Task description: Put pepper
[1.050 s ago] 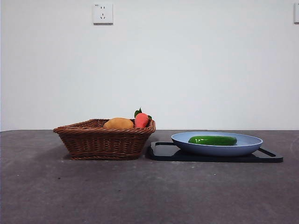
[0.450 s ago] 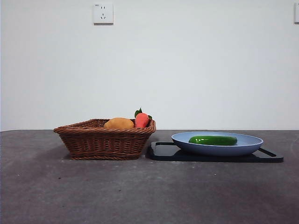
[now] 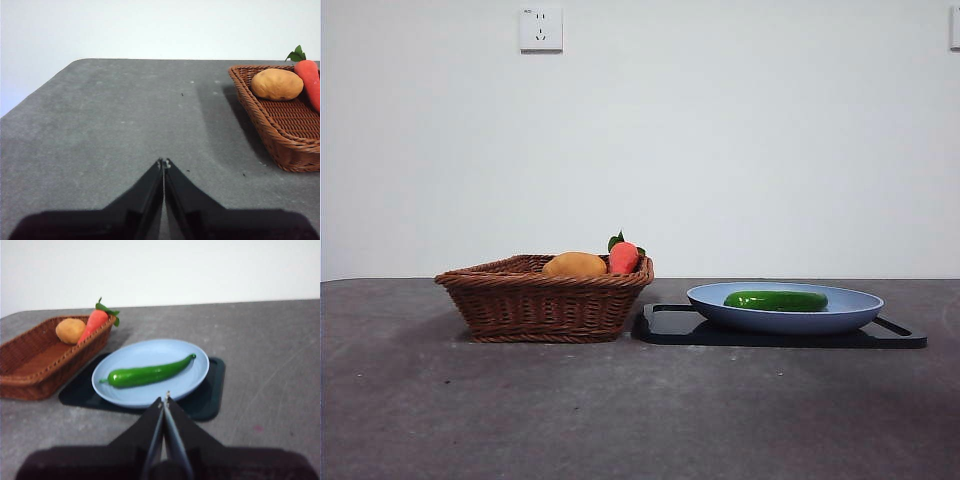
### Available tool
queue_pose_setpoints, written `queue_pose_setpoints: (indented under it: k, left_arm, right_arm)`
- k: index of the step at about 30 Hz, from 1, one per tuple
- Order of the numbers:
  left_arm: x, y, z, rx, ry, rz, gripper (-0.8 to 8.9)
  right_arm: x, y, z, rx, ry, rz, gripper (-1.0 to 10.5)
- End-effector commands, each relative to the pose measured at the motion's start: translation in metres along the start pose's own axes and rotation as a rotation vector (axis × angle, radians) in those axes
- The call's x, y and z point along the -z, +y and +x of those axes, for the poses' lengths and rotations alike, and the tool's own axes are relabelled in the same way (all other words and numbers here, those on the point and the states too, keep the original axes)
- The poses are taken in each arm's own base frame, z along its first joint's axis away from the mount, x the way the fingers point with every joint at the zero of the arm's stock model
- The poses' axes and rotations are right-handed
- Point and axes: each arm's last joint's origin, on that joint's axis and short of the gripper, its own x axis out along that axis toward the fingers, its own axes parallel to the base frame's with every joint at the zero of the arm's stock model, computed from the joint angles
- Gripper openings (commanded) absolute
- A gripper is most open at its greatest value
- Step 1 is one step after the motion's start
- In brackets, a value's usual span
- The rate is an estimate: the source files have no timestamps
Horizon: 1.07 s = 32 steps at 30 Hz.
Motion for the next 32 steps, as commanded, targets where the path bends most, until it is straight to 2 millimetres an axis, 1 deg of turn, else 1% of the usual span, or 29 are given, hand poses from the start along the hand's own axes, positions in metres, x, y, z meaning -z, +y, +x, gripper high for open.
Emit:
queue_pose_setpoints:
  k: [1,6,9,32]
  left_arm:
    - [0.0022,0.0003,0.0008,-0.001,-0.004,-0.006,0.08]
    - [0.0022,0.0003,0.0008,-0.001,-0.004,-0.006,0.08]
    - [0.0022,0.0003,0.0008,-0.001,-0.004,-0.007,0.08]
    - [0.0022,0.0003,0.0008,-0.001,-0.004,-0.006,0.08]
  right_arm:
    - [0.0062,-0.0004,0.0014,0.000,0.012,0.010,0.1]
    - [0.0144,-0.0010,0.0029,-0.003,0.052,0.020,0.1]
    - [0.0140,-0.0010,0.0030,-0.002,0.049,0.041,0.1]
    - [0.0141,-0.0011,0.0031,-0.001,0.050,0.039,0.1]
